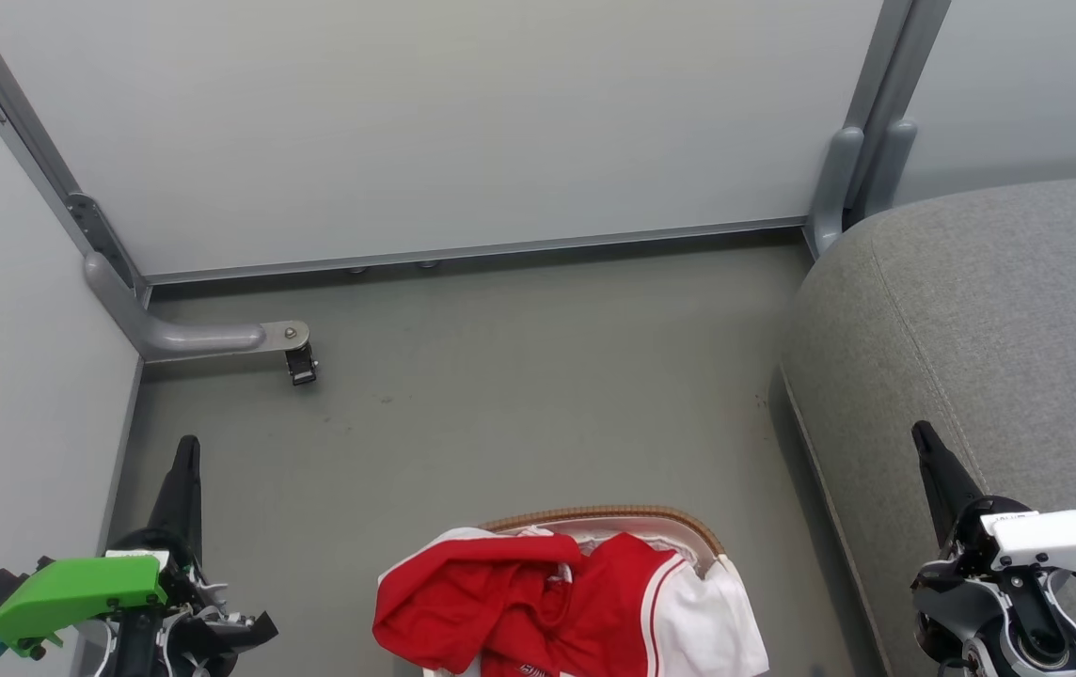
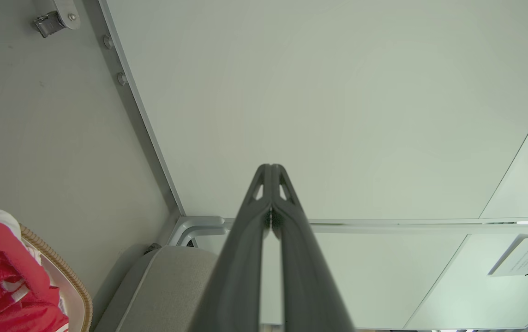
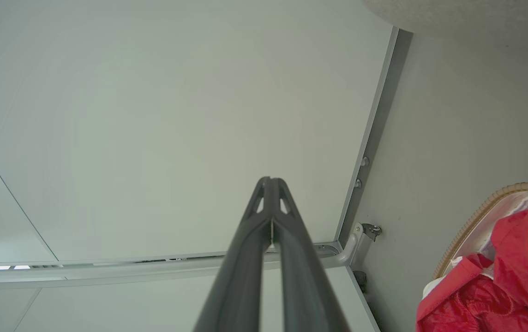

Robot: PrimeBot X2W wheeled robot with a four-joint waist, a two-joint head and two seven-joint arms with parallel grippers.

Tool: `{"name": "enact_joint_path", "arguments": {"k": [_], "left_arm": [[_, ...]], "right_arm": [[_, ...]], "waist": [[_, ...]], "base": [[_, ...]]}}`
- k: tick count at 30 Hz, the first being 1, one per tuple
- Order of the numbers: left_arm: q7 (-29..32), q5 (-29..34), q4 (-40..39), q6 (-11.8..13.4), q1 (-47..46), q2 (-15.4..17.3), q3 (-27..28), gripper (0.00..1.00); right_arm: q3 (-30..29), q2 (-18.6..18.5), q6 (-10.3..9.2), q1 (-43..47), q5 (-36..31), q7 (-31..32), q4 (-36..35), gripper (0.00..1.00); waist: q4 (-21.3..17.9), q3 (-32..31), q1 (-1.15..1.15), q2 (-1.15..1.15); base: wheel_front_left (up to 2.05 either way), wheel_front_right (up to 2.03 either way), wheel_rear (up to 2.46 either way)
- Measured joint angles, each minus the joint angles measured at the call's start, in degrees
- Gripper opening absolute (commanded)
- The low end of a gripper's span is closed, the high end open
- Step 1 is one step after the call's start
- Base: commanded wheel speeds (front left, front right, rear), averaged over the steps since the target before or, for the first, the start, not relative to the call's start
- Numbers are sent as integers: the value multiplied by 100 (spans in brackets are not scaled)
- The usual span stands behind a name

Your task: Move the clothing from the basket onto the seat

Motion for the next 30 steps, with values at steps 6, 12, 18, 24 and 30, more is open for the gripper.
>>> {"name": "enact_joint_path", "arguments": {"k": [6,12,18,24,30], "left_arm": [[3,1,0,0,0,-5,3,0],[19,2,0,0,0,-8,7,0],[20,2,0,0,-1,-11,10,0],[26,3,0,0,-1,-16,14,0],[24,0,171,10,116,-78,-1,100]], "right_arm": [[-4,2,0,0,-1,0,1,0],[-7,5,0,0,-7,1,1,0],[-11,8,0,0,-8,11,1,0],[-13,10,0,0,-9,14,1,0],[1,76,0,80,-8,14,164,100]], "waist": [[0,0,0,0],[0,0,0,0],[0,0,0,0],[0,0,0,0],[0,1,0,0]], "base": [[0,0,0],[0,0,0],[0,0,0],[0,0,0],[0,0,0]]}}
